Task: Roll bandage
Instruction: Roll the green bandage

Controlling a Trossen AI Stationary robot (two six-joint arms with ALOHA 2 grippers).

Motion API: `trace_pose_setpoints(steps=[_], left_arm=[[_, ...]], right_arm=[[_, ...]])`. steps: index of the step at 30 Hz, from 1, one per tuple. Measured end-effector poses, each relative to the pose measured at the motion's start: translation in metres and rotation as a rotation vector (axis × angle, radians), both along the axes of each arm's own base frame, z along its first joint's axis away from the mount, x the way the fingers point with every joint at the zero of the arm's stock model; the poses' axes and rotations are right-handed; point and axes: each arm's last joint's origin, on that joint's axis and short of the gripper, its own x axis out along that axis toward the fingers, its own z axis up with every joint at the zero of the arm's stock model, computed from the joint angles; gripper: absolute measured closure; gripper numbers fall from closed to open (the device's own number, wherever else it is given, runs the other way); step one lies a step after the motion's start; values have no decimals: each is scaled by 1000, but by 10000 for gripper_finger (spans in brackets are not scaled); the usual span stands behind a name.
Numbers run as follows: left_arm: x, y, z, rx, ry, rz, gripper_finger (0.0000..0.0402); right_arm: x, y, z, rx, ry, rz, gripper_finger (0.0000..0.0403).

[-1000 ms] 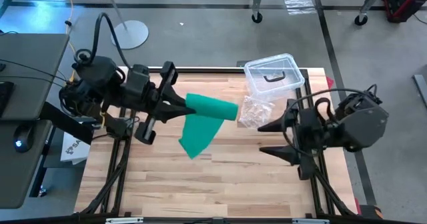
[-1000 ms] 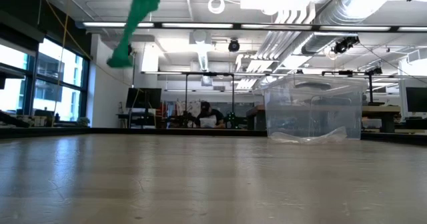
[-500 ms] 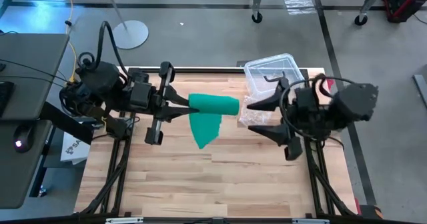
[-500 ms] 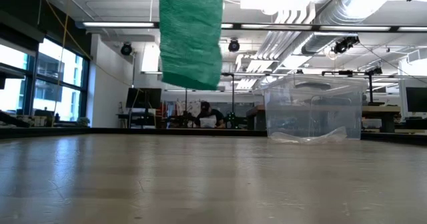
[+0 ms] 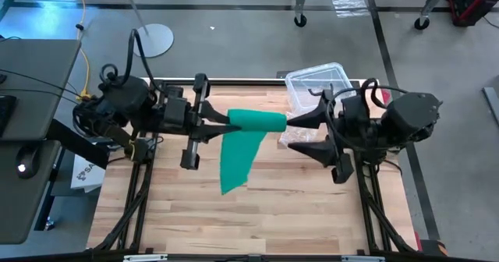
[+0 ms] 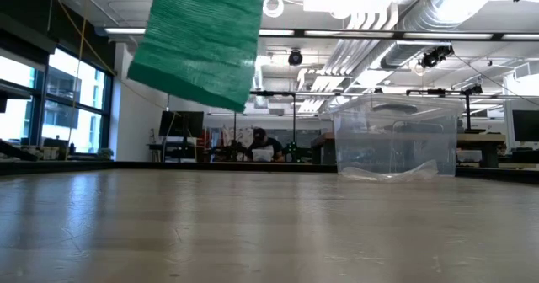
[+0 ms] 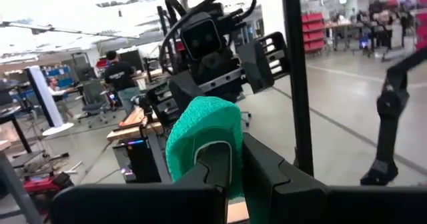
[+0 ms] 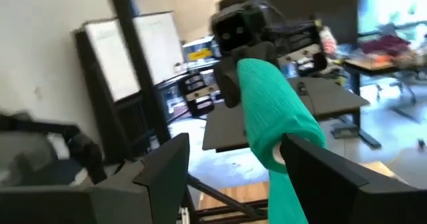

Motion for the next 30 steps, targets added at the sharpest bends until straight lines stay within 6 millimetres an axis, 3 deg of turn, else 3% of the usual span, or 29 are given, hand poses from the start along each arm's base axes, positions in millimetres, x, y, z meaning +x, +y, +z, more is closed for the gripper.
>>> trace_pose_setpoints(steps=[12, 17, 21, 27, 30], left_arm=[[-3, -1, 0, -24, 17, -59, 385], [-2, -2, -3, -66, 47, -114, 385], [-2, -3, -4, -147, 67, -130, 384], [-1, -4, -5, -323, 105, -157, 346], [-2, -2, -6, -436, 135, -167, 308]], right_arm=[[40, 21, -14, 14, -42, -16, 169], [44, 21, -16, 18, -33, -115, 179], [44, 19, -17, -16, -24, -162, 238], [44, 20, -19, -176, -1, -158, 380], [43, 23, -20, -303, 17, -173, 385]])
